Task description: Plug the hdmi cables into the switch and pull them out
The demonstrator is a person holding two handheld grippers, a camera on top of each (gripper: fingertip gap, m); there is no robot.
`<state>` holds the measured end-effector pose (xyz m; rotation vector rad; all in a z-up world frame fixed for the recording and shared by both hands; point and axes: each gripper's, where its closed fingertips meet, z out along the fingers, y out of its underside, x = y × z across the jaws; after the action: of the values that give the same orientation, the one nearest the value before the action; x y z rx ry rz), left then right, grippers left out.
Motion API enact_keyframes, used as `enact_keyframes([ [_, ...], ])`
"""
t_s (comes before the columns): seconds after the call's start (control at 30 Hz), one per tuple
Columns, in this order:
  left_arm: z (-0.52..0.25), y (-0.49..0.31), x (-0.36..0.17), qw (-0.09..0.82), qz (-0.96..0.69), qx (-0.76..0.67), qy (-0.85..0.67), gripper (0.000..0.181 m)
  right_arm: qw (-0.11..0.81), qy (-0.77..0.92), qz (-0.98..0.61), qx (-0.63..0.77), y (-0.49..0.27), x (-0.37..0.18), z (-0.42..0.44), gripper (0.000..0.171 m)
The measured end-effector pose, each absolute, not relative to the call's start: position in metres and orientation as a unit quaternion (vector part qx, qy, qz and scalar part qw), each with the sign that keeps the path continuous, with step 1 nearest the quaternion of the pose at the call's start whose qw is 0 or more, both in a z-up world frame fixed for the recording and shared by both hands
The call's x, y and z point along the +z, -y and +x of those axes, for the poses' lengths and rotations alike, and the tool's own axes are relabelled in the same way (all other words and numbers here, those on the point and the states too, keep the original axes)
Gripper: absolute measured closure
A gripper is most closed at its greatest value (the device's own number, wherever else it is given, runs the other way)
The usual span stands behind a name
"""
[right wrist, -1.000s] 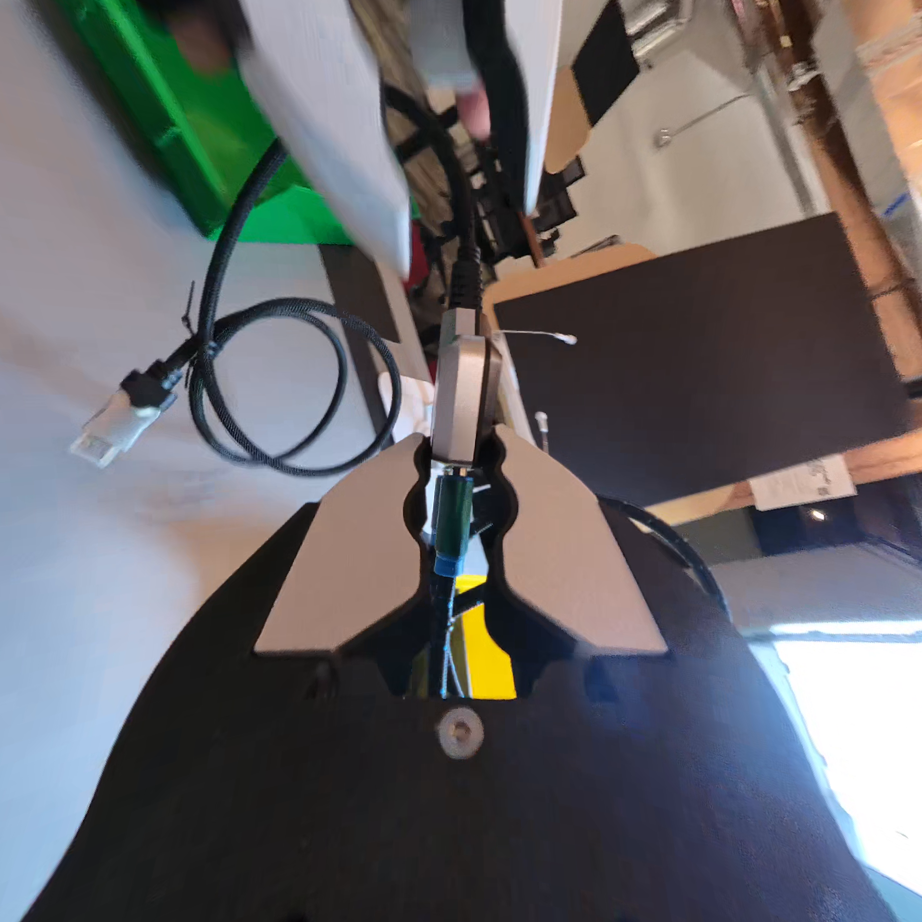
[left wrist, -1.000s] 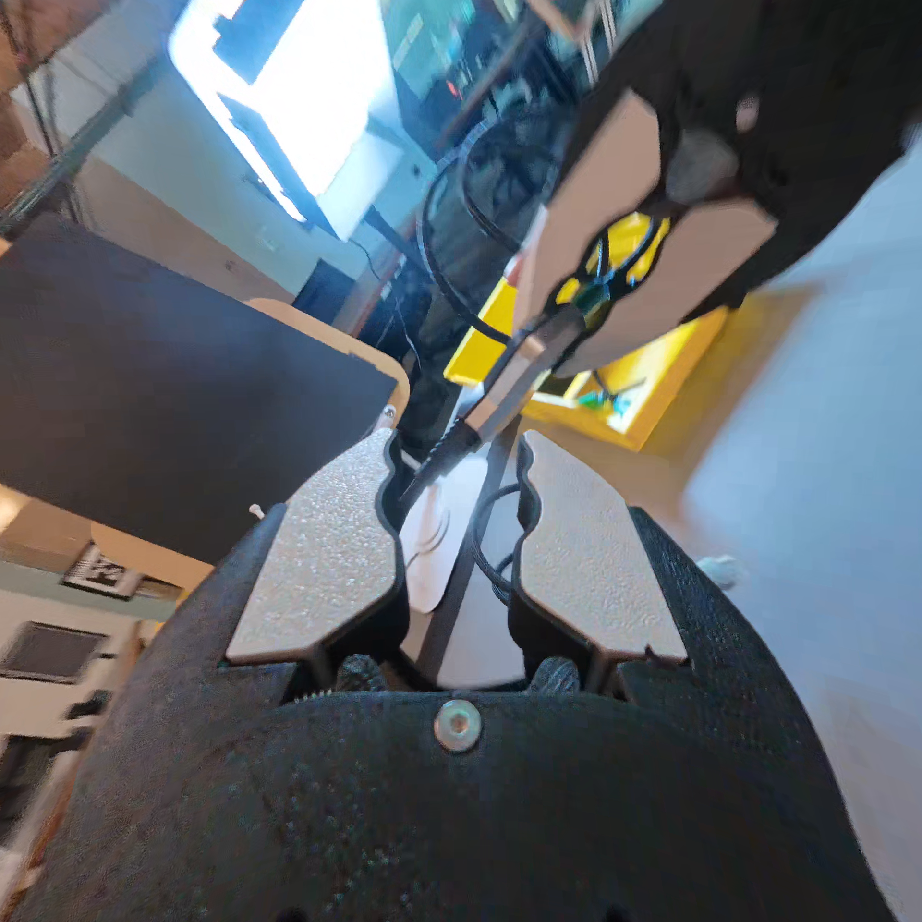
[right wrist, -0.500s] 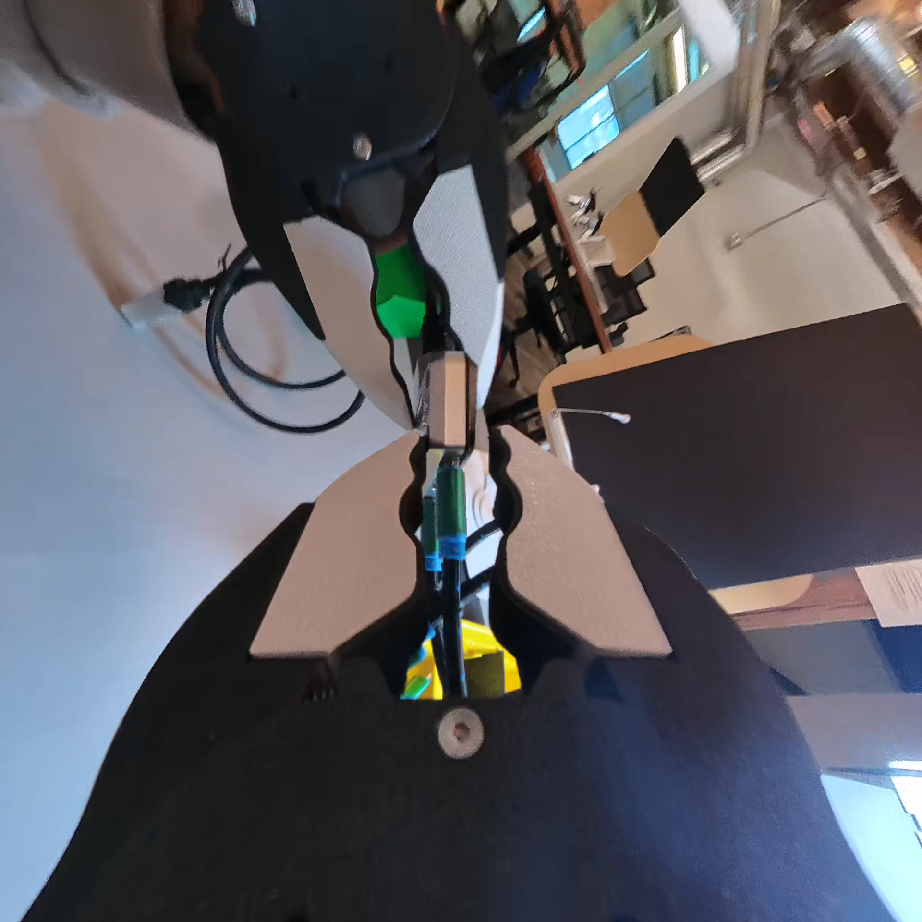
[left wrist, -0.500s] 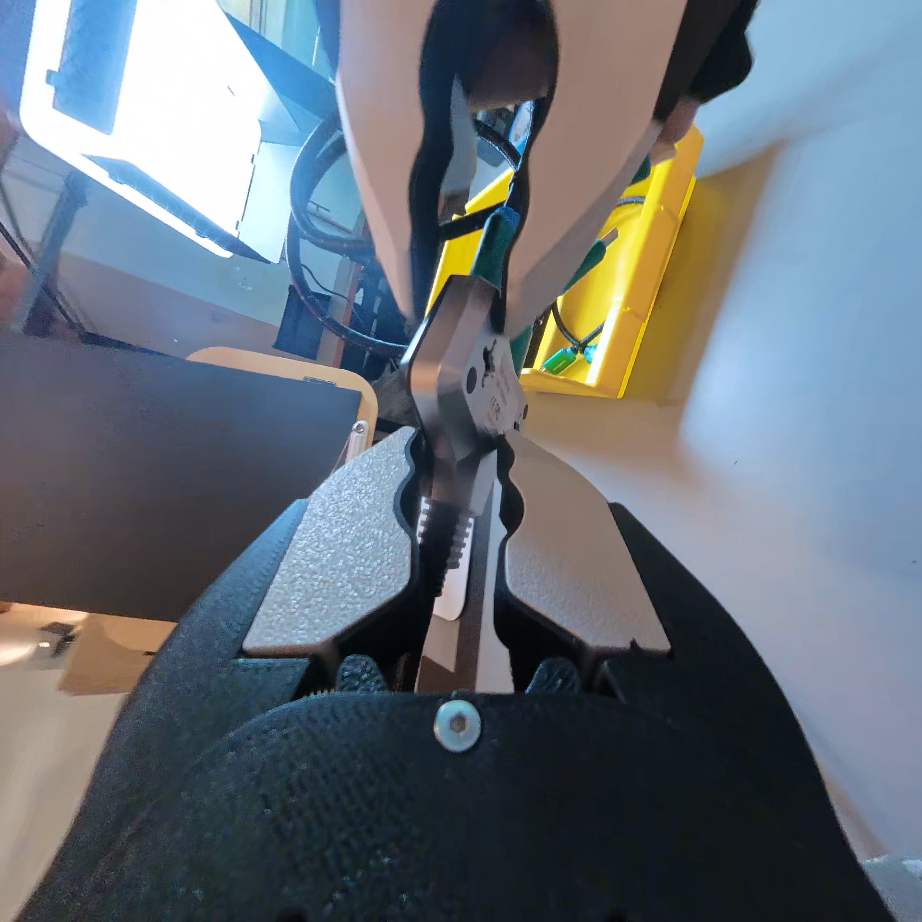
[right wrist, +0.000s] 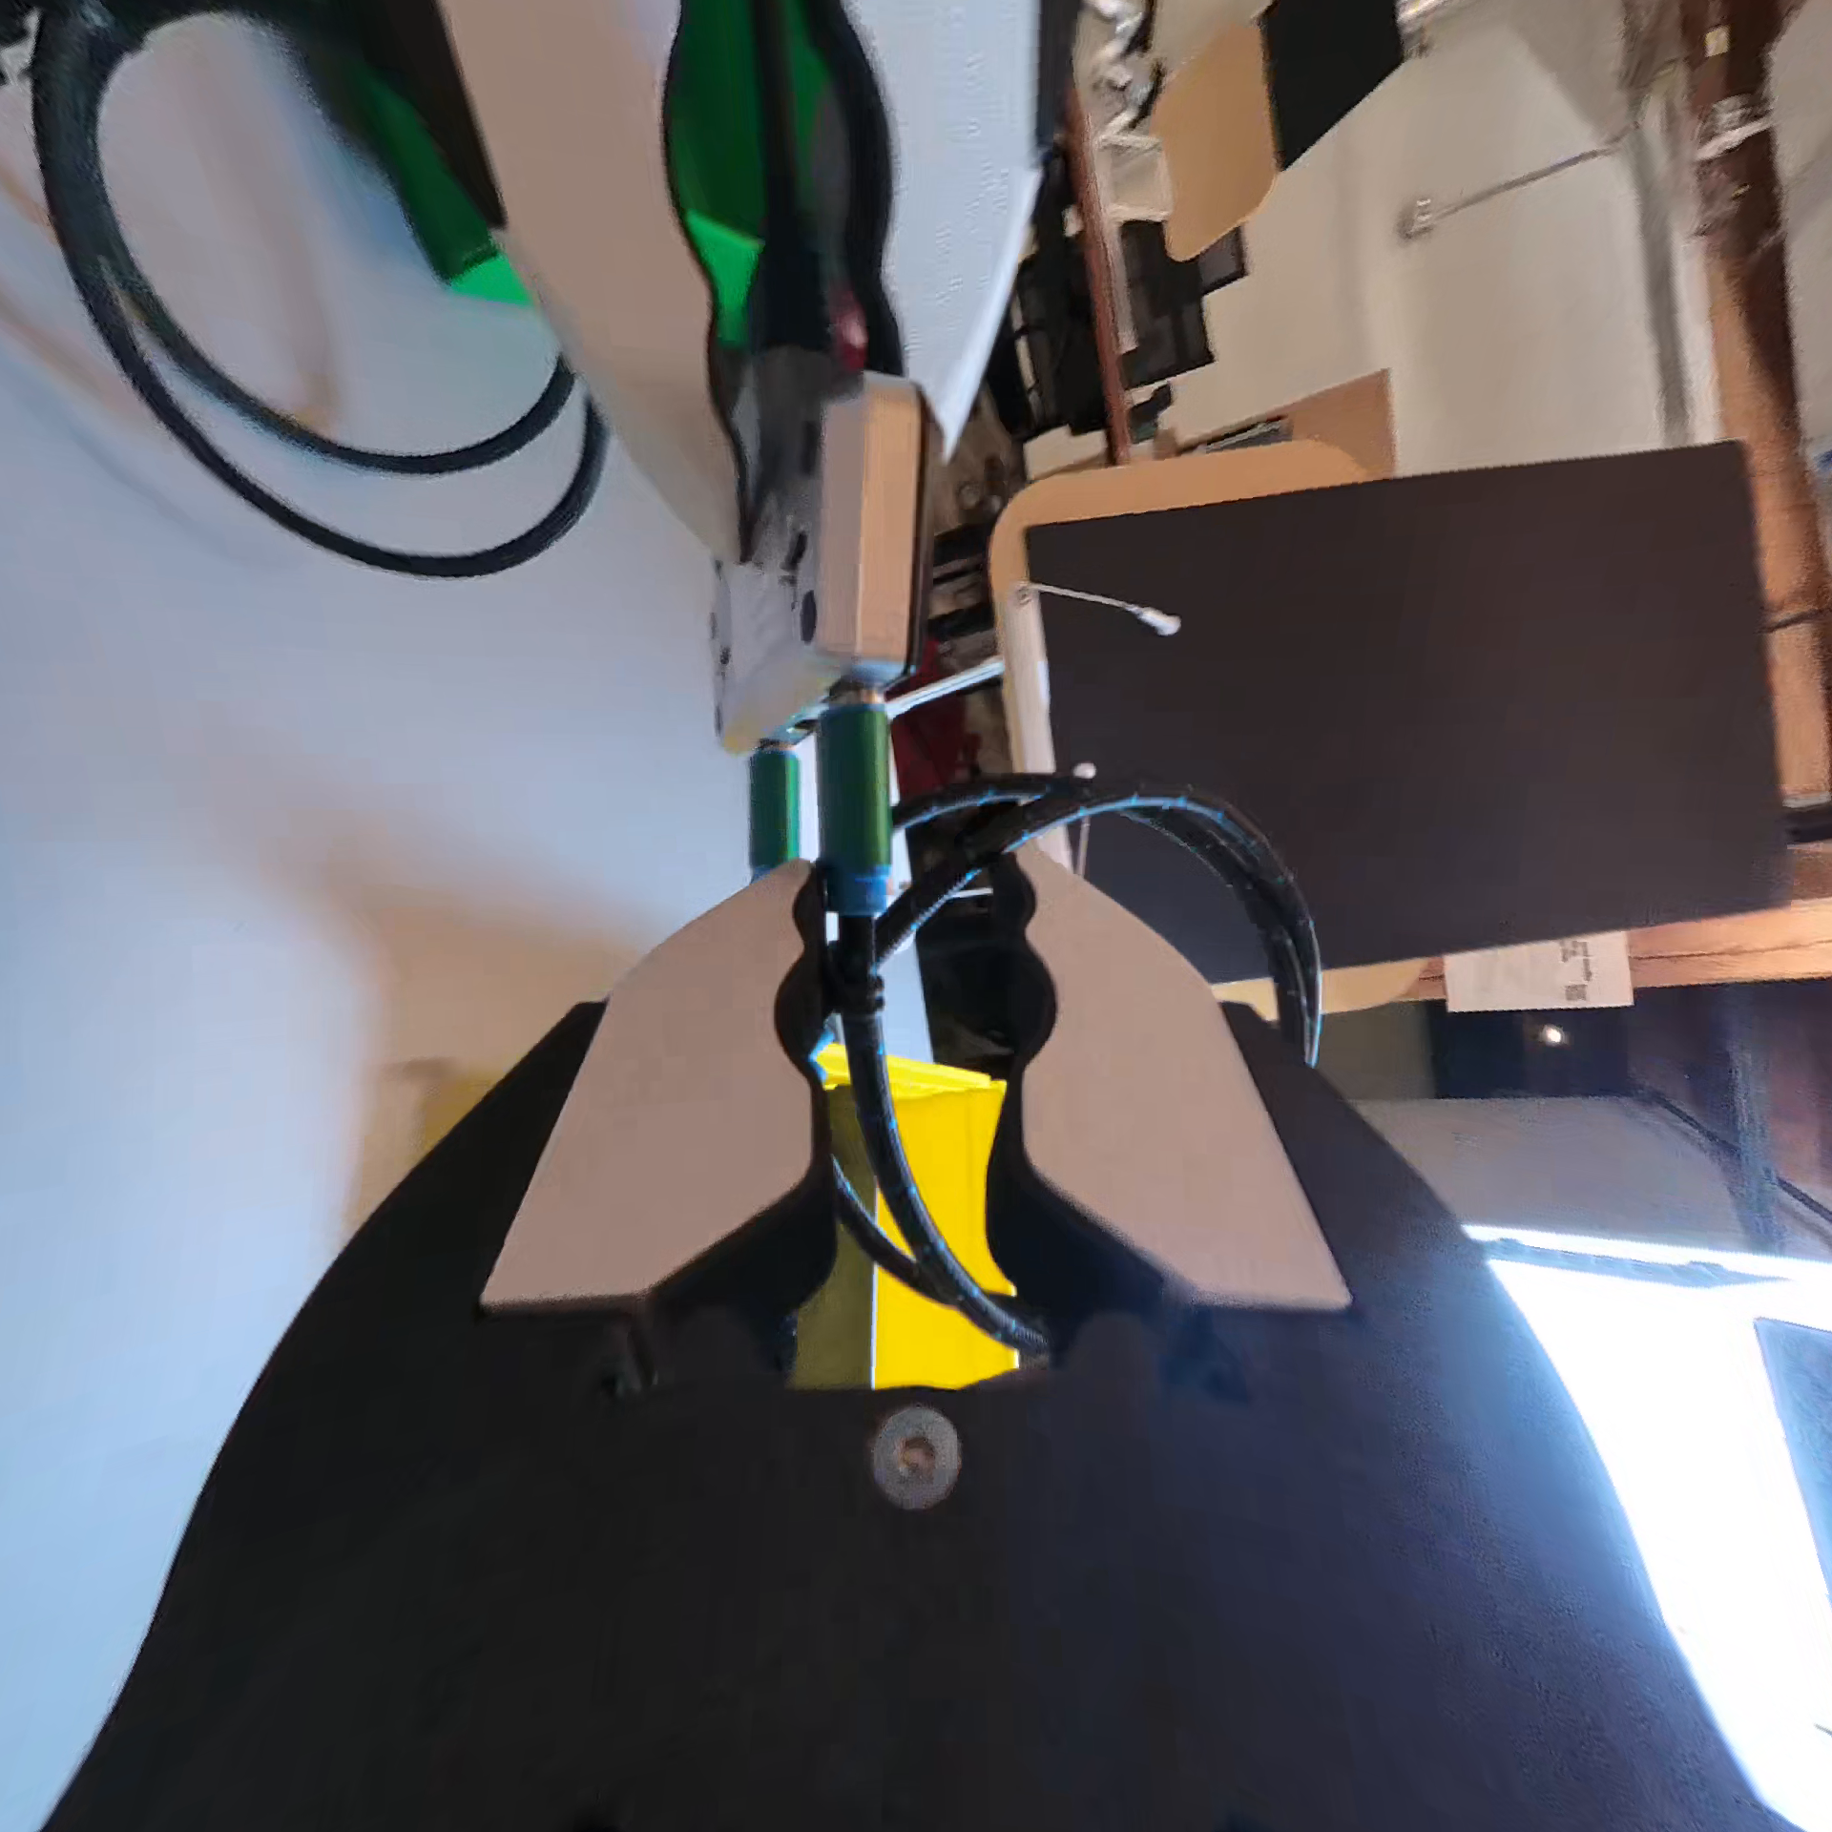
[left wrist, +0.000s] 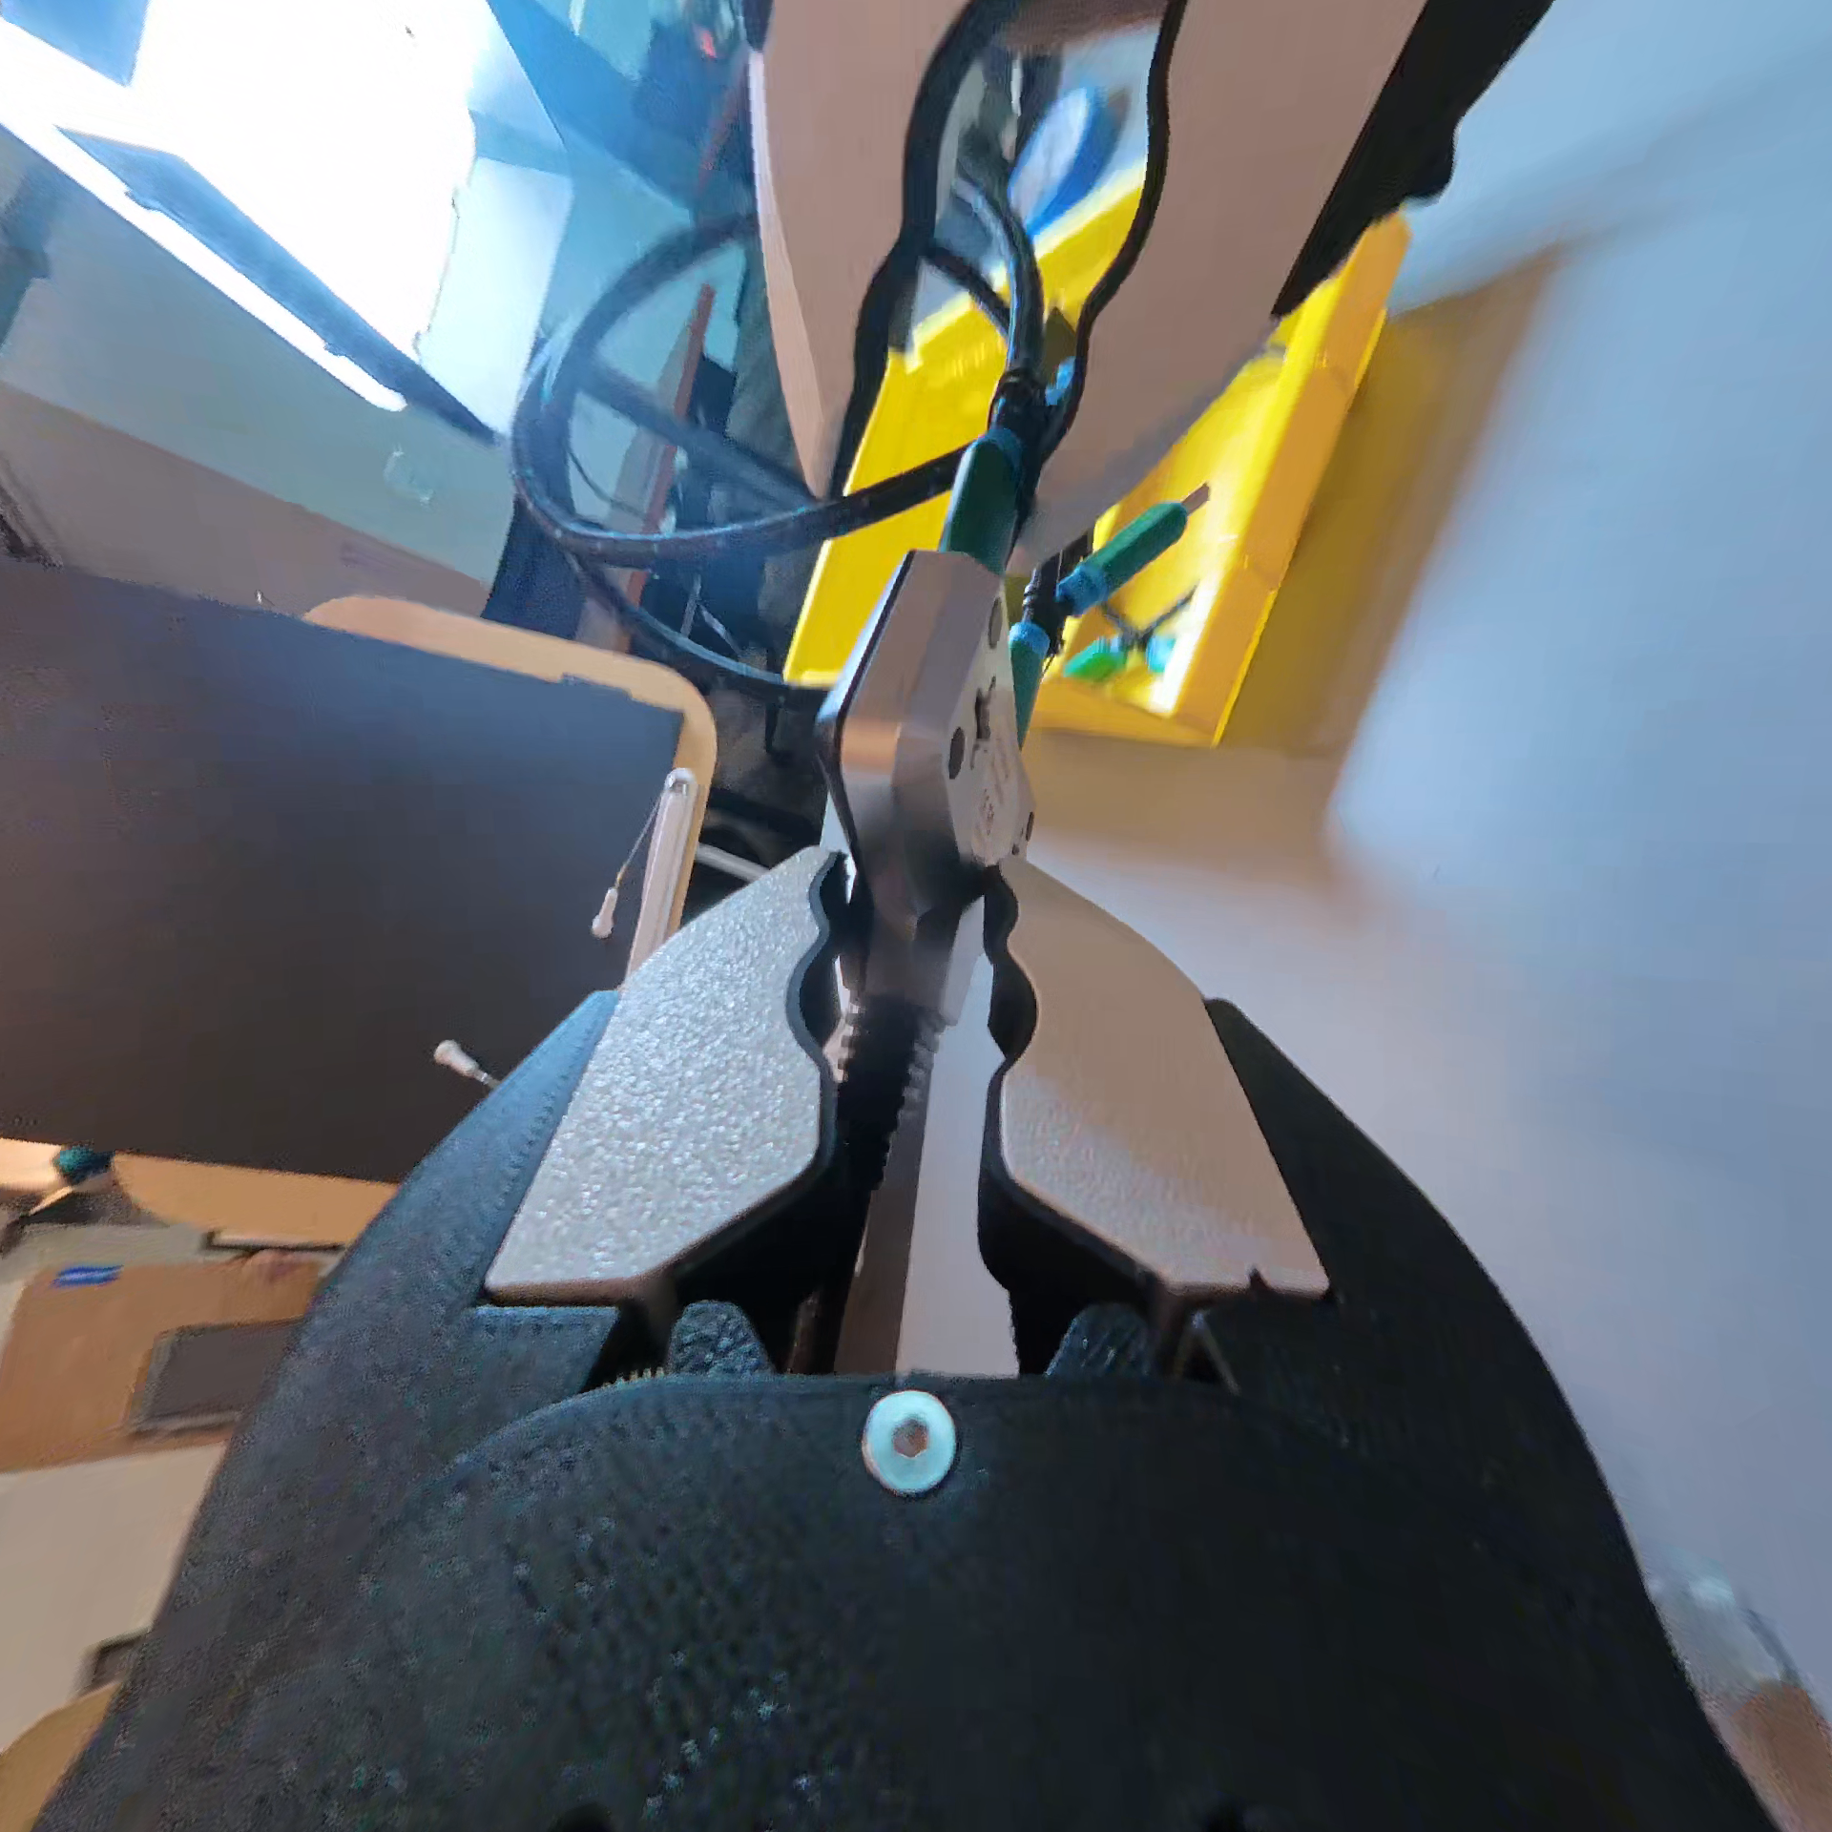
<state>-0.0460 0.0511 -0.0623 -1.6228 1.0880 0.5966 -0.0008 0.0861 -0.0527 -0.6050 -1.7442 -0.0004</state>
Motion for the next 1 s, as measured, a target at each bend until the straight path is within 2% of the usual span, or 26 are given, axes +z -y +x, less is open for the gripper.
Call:
enact_keyframes([
  [0.37, -0.049, -0.044, -0.083, 0.483, -0.694, 0.215, -0.488, 0.152, 0.539, 0.803, -0.254, 0.016, -0.077, -0.085, -0.004, 0.157],
  [0.77, -0.026, -0.042, -0.083, 0.502, -0.661, 0.205, -0.519, 0.140, 0.518, 0.819, -0.239, 0.063, -0.061, -0.090, 0.005, 0.158],
  [1.0, -0.029, -0.044, -0.088, 0.489, -0.657, 0.225, -0.528, 0.152, 0.520, 0.813, -0.248, 0.081, -0.071, -0.093, -0.003, 0.150],
])
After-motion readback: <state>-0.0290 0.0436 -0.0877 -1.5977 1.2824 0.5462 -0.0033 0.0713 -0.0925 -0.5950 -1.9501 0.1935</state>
